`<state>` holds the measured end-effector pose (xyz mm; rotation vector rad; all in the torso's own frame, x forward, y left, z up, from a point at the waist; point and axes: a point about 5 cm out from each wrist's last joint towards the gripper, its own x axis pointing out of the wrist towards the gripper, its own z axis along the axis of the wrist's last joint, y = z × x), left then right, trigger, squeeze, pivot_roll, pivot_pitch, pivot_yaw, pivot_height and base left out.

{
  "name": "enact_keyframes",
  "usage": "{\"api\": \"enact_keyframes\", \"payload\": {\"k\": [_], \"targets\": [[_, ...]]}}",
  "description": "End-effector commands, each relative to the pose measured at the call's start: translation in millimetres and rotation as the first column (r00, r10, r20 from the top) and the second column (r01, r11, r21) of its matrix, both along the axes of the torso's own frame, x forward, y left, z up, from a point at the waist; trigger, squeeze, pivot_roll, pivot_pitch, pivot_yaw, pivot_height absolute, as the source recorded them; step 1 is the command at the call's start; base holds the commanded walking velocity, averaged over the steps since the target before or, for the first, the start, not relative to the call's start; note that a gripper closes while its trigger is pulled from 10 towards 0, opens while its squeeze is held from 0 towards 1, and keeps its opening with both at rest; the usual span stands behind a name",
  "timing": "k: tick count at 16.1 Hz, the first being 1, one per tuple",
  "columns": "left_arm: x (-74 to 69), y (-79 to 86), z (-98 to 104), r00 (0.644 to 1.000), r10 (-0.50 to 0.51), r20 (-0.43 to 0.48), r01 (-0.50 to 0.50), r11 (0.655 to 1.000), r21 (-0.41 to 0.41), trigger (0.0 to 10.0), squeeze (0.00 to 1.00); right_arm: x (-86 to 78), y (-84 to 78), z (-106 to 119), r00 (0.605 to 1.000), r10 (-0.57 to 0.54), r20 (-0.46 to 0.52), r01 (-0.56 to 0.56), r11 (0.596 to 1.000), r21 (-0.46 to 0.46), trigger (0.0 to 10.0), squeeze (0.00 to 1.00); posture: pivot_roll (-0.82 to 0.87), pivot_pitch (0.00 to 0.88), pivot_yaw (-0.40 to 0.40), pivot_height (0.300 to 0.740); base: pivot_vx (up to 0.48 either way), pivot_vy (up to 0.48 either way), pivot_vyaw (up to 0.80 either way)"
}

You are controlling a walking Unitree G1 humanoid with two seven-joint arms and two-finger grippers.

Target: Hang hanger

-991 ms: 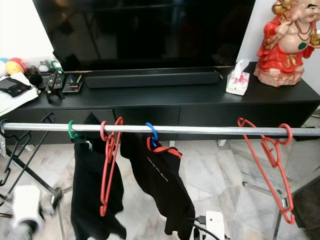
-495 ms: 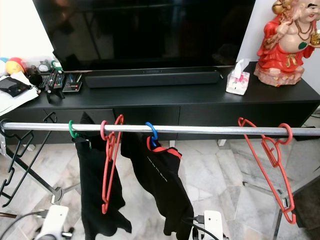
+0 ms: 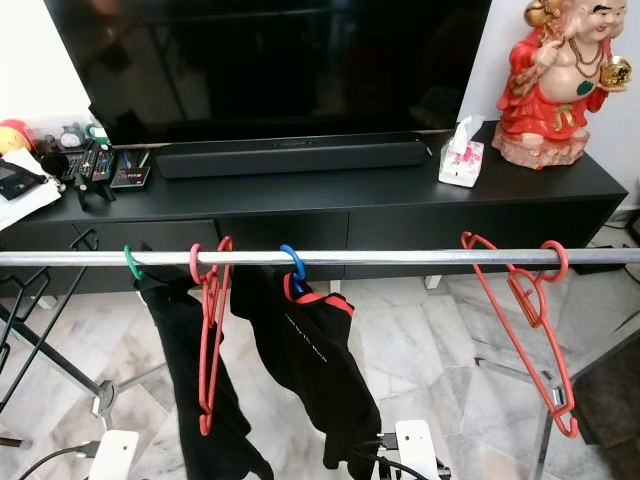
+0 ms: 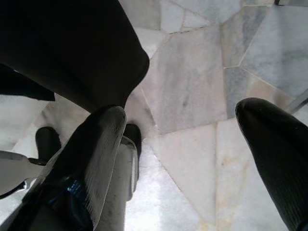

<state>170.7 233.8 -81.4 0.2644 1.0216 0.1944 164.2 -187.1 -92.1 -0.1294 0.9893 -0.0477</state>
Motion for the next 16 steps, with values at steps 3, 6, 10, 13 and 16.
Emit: {"api": "enact_keyframes", "payload": {"k": [3,6,10,13,16], "targets": [[1.6,-5.0,-1,1.0,-0.01,0.005,0.01,1.0,0.006,10.0,0.0,-2.3,-2.3,-1,1.0,0.016,-0.013,-0.017,1.0,-0.008,10.0,0.0,-0.2,0.0,-0.014,0.74,0.0,0.0,0.0],[1.0,-6.8,-1,1.0,-0.022,0.009,0.022,1.0,0.005,10.0,0.0,-1.3,-0.3,-1,0.999,0.038,-0.01,-0.038,0.999,-0.012,10.0,0.0,-0.18,0.0,-0.01,0.74,0.0,0.0,0.0],[-3.3,7.8,1,1.0,-0.003,0.011,0.002,1.0,0.025,10.0,0.0,0.2,10.5,-1,0.997,0.08,-0.009,-0.08,0.997,0.005,10.0,0.0,-0.12,0.0,-0.001,0.74,0.0,0.0,0.0],[-2.8,11.5,2,1.0,0.003,0.019,-0.004,1.0,0.03,10.0,0.0,0.0,12.8,-1,0.999,0.055,-0.002,-0.055,0.998,0.006,10.0,0.0,-0.1,0.0,-0.002,0.74,0.0,0.0,0.0],[-2.8,9.7,1,1.0,0.019,0.022,-0.019,1.0,0.023,10.0,0.0,0.8,9.8,0,0.999,0.04,0.012,-0.04,0.999,-0.01,10.0,0.0,-0.13,0.0,-0.007,0.74,0.0,0.0,0.0]]}}
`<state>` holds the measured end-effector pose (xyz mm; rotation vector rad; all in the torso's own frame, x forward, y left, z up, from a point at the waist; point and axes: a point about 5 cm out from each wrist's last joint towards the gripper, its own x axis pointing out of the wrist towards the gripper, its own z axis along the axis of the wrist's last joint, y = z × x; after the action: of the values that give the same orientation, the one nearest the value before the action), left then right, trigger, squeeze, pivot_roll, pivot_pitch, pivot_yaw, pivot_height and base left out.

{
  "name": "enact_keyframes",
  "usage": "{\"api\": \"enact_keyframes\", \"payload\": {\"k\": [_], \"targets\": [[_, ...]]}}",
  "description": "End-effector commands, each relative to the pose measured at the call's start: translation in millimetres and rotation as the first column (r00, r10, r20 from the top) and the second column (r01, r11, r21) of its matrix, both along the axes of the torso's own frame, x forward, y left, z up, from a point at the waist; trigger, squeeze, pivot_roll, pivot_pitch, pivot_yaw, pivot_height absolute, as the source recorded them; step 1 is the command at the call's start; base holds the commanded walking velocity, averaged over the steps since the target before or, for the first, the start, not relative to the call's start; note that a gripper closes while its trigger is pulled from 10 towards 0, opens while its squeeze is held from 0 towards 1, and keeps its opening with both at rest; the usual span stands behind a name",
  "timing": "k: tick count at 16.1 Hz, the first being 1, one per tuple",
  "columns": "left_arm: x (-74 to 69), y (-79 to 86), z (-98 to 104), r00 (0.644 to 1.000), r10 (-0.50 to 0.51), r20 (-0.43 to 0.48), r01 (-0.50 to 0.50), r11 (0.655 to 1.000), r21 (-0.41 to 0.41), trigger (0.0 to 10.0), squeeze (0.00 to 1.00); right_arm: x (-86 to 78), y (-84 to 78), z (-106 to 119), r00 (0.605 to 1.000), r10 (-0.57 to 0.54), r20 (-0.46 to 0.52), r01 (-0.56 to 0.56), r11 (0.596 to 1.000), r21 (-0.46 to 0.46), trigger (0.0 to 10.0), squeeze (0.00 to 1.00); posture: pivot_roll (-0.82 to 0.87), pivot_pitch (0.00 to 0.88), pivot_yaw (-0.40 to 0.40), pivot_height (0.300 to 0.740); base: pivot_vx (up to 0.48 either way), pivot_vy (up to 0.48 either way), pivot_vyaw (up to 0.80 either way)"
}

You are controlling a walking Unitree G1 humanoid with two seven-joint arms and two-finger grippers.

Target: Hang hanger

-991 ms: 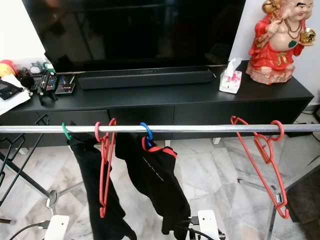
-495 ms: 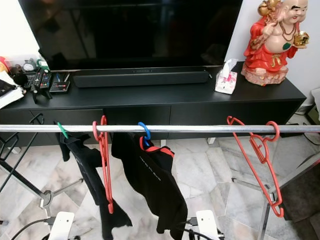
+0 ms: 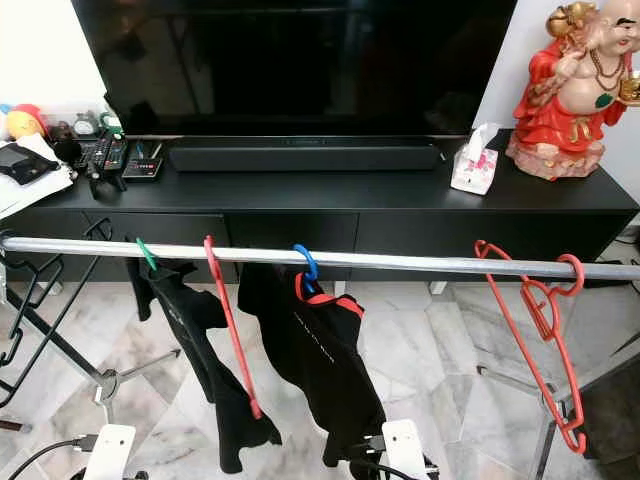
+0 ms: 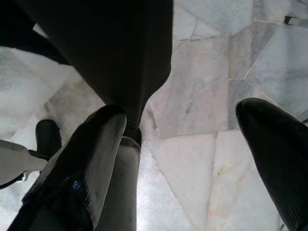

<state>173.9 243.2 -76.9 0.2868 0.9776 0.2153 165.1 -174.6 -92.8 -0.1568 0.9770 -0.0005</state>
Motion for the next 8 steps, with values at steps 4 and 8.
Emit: {"api": "enact_keyframes", "payload": {"k": [4,8], "targets": [[-8.6,-13.9,-8,0.999,0.03,-0.027,-0.031,0.998,-0.046,10.0,0.0,-2.2,-12.5,1,0.997,-0.075,0.018,0.076,0.997,-0.018,10.0,0.0,-0.13,0.0,-0.042,0.74,0.0,0.0,0.0],[-13.0,-17.6,-10,0.999,0.042,-0.033,-0.044,0.997,-0.057,10.0,0.0,-3.2,-15.2,1,0.996,-0.083,0.034,0.084,0.996,-0.014,10.0,0.0,-0.12,0.0,-0.059,0.74,0.0,0.0,0.0]]}}
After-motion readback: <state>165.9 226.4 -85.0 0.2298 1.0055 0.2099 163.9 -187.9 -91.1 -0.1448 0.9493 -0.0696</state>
